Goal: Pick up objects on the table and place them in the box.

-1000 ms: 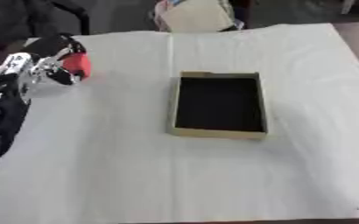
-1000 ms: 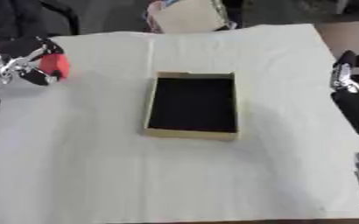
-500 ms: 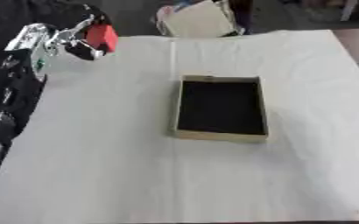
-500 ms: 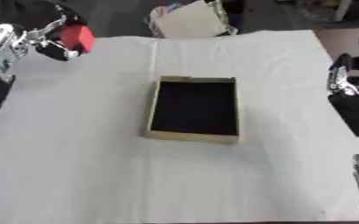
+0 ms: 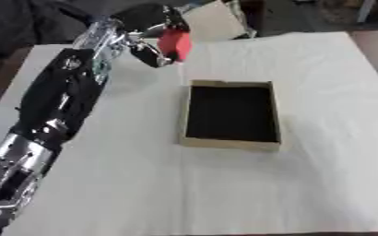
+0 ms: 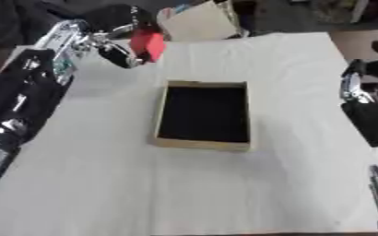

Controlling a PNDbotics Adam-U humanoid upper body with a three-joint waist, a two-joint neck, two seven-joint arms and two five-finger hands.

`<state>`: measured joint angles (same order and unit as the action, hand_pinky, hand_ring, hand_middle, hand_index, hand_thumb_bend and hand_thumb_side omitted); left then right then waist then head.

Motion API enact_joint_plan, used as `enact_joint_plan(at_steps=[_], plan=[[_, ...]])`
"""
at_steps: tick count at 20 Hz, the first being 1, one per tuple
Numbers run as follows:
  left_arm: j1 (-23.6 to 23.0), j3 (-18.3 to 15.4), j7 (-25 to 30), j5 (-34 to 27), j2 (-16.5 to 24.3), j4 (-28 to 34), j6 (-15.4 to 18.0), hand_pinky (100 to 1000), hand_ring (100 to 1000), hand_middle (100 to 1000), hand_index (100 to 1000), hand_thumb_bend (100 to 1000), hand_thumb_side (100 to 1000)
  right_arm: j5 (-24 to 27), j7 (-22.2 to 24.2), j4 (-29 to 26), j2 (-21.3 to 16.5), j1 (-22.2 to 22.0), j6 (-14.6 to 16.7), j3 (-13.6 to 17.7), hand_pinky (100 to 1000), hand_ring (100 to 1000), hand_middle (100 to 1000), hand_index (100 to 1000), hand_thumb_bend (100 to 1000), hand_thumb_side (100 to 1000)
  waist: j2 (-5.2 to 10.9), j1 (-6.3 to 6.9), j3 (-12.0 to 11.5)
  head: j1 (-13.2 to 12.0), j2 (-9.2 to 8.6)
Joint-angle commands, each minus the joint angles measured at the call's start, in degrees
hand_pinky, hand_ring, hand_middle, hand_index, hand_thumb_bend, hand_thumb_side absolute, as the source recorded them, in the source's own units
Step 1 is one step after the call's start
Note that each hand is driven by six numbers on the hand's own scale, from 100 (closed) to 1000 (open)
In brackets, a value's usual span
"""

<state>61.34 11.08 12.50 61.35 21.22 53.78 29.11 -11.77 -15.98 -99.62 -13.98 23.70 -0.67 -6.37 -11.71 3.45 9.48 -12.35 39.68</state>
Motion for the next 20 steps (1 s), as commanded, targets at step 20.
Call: enact_joint_plan(at_steps=[20], plan=[[-2.3,7.1,10.1,-8.0,-1.4,4.3,9.6,774,785,787,882,501,350,0.7,0.5,-1.0,-0.4,0.9,0.3,-0.2,581,720,552,863,100,466,0.59,-0.38,-1.0,0.1,-1.14]])
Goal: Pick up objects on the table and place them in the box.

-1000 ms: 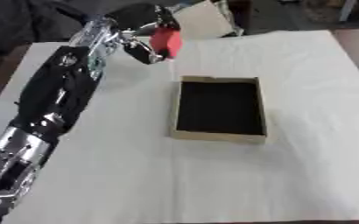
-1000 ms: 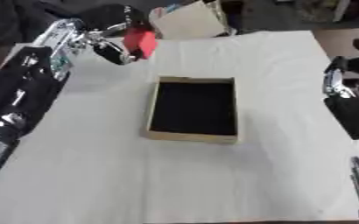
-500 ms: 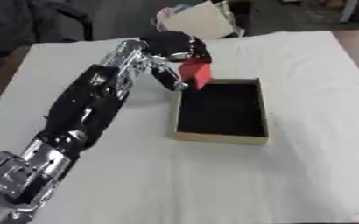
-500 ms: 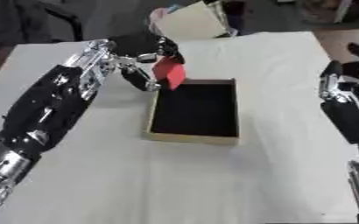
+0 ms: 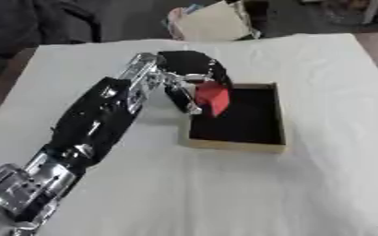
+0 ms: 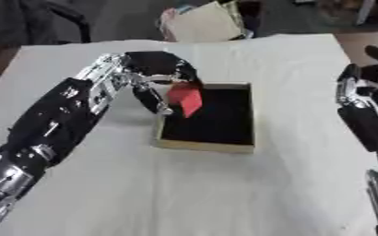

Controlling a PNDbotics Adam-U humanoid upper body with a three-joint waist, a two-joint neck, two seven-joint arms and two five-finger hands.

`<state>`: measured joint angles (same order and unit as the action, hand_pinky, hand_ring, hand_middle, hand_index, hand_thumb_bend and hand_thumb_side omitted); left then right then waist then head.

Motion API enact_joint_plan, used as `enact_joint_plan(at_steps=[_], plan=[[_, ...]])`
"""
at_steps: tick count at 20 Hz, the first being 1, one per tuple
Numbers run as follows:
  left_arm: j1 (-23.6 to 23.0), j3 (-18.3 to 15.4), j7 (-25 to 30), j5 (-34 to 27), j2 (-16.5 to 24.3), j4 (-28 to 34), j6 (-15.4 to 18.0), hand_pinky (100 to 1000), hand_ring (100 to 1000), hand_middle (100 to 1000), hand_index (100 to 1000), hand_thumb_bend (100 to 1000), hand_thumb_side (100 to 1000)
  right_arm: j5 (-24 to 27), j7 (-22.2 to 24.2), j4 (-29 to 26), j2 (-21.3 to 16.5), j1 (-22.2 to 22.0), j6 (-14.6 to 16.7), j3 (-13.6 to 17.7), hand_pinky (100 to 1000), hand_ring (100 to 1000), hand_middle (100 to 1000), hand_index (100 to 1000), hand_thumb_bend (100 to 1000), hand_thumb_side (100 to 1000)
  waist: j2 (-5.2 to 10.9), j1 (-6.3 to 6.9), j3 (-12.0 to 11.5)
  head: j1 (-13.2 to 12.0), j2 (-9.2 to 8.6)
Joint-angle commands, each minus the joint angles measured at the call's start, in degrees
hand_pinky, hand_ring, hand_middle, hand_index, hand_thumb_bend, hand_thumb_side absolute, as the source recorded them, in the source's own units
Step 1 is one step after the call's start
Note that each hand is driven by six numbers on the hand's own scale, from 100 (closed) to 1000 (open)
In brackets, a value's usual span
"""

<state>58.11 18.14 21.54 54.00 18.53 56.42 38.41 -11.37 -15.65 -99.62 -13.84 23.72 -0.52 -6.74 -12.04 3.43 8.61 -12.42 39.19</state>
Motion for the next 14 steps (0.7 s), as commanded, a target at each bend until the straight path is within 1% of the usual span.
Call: enact_joint_plan(at_steps=[1,3,4,5,6,7,9,13,14], plan=[[0.9,0.0,1.3,-0.6,1.5,1.9,0.3,794,815,825,894,591,409,0.3,0.1,-0.9,-0.5,0.9,0.1,0.2,581,720,552,863,100,467,0.94,-0.37,-0.2,0.1,-0.67],[0.9,-0.2,1.3,-0.4,2.0,2.6,0.3,803,830,847,900,653,451,0.2,0.1,-0.9,-0.5,0.8,0.1,0.2,581,721,552,863,100,467,0.99,-0.42,-0.3,0.2,-0.72],[0.9,-0.4,1.0,-0.5,2.4,3.1,0.2,804,831,849,901,658,460,0.2,0.1,-0.9,-0.5,0.8,0.1,0.3,581,721,552,863,100,467,1.03,-0.44,-0.5,0.2,-0.75],[0.9,-0.8,0.5,-0.7,2.8,3.8,-0.1,795,815,831,896,649,464,0.2,0.1,-0.9,-0.6,0.8,0.1,0.3,581,722,552,863,100,468,1.06,-0.46,-0.6,0.3,-0.79],[0.9,-1.3,-0.4,-1.2,3.5,4.8,-0.7,790,801,815,894,626,459,0.2,0.0,-0.9,-0.6,0.8,0.1,0.3,581,722,552,864,100,468,1.11,-0.49,-0.9,0.4,-0.80],[1.0,-1.7,-1.2,-2.0,4.3,5.7,-1.4,783,788,801,891,568,458,0.1,0.0,-0.9,-0.6,0.7,0.1,0.4,581,722,552,864,100,469,1.15,-0.51,-1.1,0.4,-0.78],[1.4,-3.0,-3.2,-4.0,6.7,8.3,-3.4,773,771,782,880,502,446,0.0,-0.1,-0.9,-0.7,0.6,0.1,0.6,581,722,552,864,100,468,1.25,-0.55,-1.8,0.6,-0.81],[1.0,-7.0,-8.6,-11.2,13.1,14.6,-9.4,759,741,750,860,347,440,0.0,-0.5,-0.7,-0.9,0.1,0.0,0.9,581,723,552,864,100,471,1.46,-0.65,-3.3,1.3,-0.99],[0.9,-8.1,-9.9,-13.5,14.8,15.5,-11.1,759,741,749,860,341,439,-0.1,-0.6,-0.7,-1.0,0.0,0.0,1.1,581,723,552,864,100,471,1.57,-0.63,-3.4,1.5,-0.92]])
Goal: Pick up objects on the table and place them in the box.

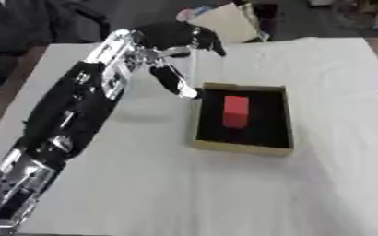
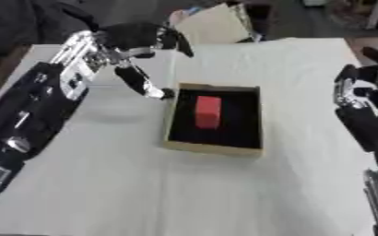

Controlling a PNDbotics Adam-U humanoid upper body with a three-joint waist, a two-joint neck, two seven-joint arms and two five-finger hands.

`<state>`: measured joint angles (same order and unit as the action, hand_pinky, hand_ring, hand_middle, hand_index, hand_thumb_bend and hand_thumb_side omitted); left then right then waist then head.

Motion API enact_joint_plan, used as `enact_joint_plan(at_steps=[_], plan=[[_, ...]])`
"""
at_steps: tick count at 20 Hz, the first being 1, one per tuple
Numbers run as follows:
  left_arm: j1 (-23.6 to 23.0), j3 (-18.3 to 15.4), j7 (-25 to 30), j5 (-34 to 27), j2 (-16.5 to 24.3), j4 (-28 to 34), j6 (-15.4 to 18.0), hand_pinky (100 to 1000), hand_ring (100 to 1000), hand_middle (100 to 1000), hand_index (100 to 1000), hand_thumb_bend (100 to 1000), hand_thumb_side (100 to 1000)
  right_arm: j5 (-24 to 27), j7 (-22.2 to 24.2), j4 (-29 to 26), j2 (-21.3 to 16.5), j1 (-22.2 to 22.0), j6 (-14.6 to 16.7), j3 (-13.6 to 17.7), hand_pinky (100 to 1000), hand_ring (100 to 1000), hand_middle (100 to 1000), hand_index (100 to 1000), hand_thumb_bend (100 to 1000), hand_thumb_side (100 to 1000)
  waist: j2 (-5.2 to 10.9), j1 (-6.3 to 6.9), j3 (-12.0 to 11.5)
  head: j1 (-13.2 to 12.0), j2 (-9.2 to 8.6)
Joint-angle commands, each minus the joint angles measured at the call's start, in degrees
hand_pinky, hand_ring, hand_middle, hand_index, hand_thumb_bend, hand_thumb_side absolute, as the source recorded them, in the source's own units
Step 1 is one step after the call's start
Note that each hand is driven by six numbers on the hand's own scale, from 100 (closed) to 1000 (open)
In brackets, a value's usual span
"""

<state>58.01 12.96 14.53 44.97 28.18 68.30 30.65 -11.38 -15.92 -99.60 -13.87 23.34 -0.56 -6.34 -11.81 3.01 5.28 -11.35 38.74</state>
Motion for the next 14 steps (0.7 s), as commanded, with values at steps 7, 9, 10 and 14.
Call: enact_joint_plan(at_steps=[7,9,10,14], plan=[[-2.4,-12.6,-10.9,-16.3,13.4,-2.3,-15.1,759,711,717,846,298,422,-0.3,-1.0,-0.4,-1.3,-0.3,-0.1,1.2,581,724,552,864,100,473,1.85,-0.26,-1.0,1.8,-0.25],[-3.0,-15.2,-13.4,-20.4,14.6,-8.6,-18.1,759,700,703,840,287,421,-0.3,-1.0,-0.3,-1.4,-0.4,-0.1,1.2,581,724,552,864,100,473,2.07,-0.30,-1.1,2.0,-0.21],[-3.3,-16.8,-14.8,-22.6,15.1,-12.4,-19.7,761,695,697,838,279,420,-0.3,-1.1,-0.3,-1.4,-0.4,-0.2,1.3,581,724,552,864,100,473,2.18,-0.32,-1.2,2.1,-0.19],[-3.5,-22.4,-22.8,-32.2,17.6,-28.3,-23.8,758,669,663,821,267,410,-0.4,-1.4,-0.1,-1.5,-0.7,-0.2,1.6,581,725,552,864,100,476,2.44,-0.29,-1.1,2.3,-0.27]])
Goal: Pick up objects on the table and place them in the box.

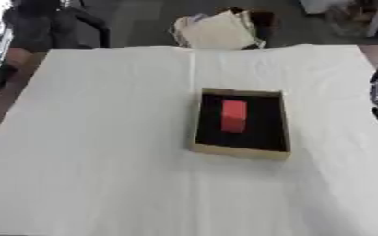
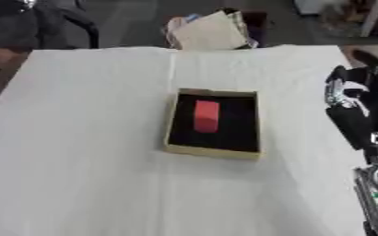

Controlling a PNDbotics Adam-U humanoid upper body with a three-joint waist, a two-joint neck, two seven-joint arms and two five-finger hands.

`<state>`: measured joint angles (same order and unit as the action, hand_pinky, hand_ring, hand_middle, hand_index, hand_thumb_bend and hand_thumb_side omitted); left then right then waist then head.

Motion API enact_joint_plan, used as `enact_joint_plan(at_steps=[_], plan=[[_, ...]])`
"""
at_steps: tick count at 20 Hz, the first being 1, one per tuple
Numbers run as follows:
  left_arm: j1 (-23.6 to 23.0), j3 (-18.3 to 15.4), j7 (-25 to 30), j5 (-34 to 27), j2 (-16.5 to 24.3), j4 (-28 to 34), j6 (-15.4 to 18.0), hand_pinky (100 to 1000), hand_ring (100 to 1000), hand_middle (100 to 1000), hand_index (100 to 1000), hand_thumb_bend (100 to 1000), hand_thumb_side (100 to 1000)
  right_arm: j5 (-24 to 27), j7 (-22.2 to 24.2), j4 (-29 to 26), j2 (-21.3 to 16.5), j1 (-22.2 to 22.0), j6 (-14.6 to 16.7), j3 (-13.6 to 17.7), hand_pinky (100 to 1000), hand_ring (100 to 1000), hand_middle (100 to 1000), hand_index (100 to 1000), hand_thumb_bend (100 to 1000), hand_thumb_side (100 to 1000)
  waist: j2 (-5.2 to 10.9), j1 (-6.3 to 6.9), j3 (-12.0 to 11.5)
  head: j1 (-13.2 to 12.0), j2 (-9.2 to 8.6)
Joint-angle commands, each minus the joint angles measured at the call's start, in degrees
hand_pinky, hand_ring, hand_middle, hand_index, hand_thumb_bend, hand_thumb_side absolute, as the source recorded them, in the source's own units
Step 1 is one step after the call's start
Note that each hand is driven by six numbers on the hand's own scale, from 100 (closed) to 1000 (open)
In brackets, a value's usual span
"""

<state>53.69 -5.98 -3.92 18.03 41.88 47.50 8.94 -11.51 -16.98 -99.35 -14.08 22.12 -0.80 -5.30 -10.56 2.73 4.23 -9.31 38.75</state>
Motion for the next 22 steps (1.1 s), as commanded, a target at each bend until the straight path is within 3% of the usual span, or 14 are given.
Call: enact_joint_plan(at_steps=[1,3,5,8,11,15,22], plan=[[0.8,-4.6,-6.9,-8.7,5.0,-12.2,-2.7,758,667,659,818,269,405,-0.3,-0.4,-0.3,-1.4,0.5,0.0,0.6,581,725,552,864,100,477,1.22,0.06,0.0,0.2,-0.28],[-0.3,-5.8,-13.1,-17.1,7.9,-22.2,-3.1,756,661,652,809,292,408,-0.2,-0.5,-0.3,-1.5,0.3,0.1,0.6,581,725,552,864,100,479,1.32,0.32,0.1,0.3,-0.11],[-2.6,-4.8,-17.4,-27.1,10.7,-29.4,-0.6,755,659,651,806,304,412,-0.2,-0.6,-0.3,-1.6,0.1,0.1,0.7,581,725,552,864,100,479,1.38,0.61,0.0,0.7,-0.04],[-6.0,-2.2,-18.0,-41.4,12.8,-35.7,4.3,757,661,654,807,315,460,-0.3,-0.7,-0.2,-1.8,0.0,0.1,0.7,581,725,552,864,100,482,1.44,0.95,0.0,0.9,0.24],[-8.2,0.6,-16.4,-51.0,13.7,-39.3,7.7,755,658,651,807,313,474,-0.3,-0.7,-0.2,-1.8,0.0,0.2,0.6,580,725,551,864,100,485,1.38,1.05,0.1,0.9,0.27],[-9.5,3.0,-14.2,-56.7,13.9,-41.7,10.0,755,659,652,808,310,475,-0.2,-0.7,-0.1,-1.8,-0.1,0.1,0.6,580,726,551,864,100,486,1.54,0.92,0.5,0.9,0.37],[-9.4,4.4,-12.8,-57.1,13.5,-42.9,10.9,754,658,652,808,312,470,0.0,-0.6,0.1,-1.9,-0.2,0.0,0.5,580,727,550,864,100,490,1.80,0.65,0.4,1.0,0.60]])
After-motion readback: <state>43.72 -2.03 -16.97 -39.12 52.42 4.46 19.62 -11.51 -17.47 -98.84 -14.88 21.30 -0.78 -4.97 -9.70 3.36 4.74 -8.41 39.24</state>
